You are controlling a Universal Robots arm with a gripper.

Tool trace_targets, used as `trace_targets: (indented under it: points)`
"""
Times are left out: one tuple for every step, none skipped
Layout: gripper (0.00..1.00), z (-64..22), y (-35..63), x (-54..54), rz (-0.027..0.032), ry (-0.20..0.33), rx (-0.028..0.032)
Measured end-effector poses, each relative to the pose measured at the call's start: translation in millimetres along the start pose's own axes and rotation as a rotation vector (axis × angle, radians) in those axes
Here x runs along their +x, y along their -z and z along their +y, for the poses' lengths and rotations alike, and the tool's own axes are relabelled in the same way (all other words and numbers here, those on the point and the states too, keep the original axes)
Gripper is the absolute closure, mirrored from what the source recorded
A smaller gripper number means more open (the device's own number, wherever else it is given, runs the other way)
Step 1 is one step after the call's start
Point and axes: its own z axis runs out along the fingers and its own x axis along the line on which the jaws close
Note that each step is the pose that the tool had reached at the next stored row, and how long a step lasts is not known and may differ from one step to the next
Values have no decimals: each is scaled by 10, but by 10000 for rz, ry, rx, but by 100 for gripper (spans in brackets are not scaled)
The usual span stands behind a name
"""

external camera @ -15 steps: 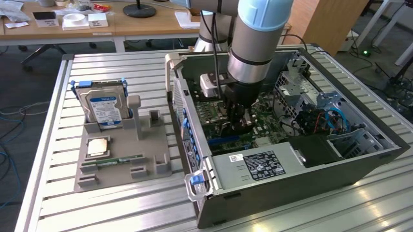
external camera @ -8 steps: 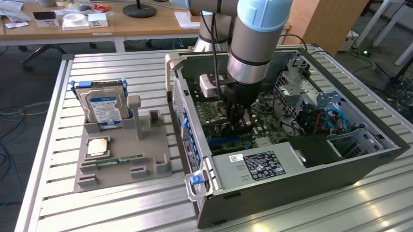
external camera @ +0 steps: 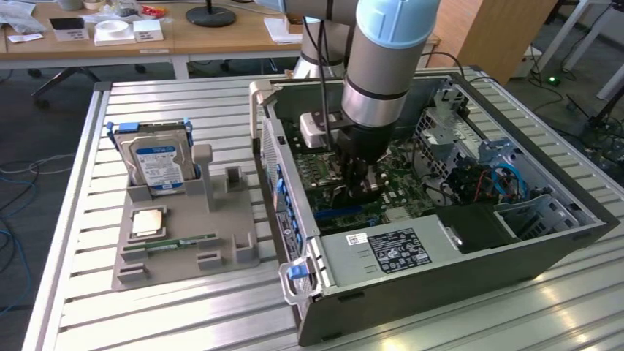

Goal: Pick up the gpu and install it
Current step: 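Insert the gpu into the slot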

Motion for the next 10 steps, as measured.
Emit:
trace_targets:
  points:
    - [74,0,-5,0,-2,1,4]
    - [74,1,-10,1,-1,1,8]
    - [74,1,-15,1,0,0,10]
    - [74,2,-19,1,2,0,11]
    - [74,3,-20,1,3,0,10]
    - [74,3,-20,1,3,0,10]
    - [74,2,-21,1,2,0,11]
    - [74,3,-23,1,2,0,11]
    - [74,3,-29,1,-3,-1,14]
    - [74,3,-34,1,-1,-1,12]
